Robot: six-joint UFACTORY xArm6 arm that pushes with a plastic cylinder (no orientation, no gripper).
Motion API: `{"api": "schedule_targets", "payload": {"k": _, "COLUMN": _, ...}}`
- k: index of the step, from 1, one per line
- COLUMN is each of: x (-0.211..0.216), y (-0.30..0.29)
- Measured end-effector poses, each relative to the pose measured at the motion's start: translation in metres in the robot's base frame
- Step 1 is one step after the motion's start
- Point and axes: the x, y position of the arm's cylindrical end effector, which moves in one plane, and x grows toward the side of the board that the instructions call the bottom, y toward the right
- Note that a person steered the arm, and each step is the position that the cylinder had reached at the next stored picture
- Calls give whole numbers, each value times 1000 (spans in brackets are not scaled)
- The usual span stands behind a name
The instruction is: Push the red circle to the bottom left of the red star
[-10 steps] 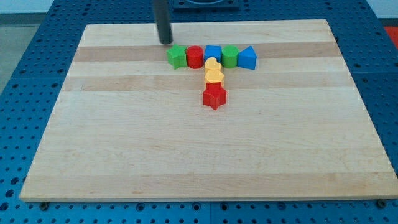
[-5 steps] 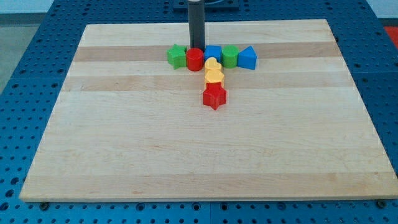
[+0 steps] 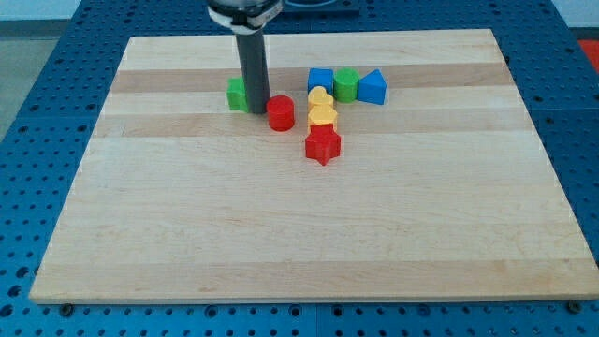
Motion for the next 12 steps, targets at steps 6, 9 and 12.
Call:
{"api": "schedule_targets", "payload": {"k": 6, "x": -19, "y": 34}}
{"api": "schedule_targets", "payload": {"k": 9, "x": 60, "y": 31}}
{"api": "schedule_targets", "payload": {"k": 12, "x": 60, "y": 70}}
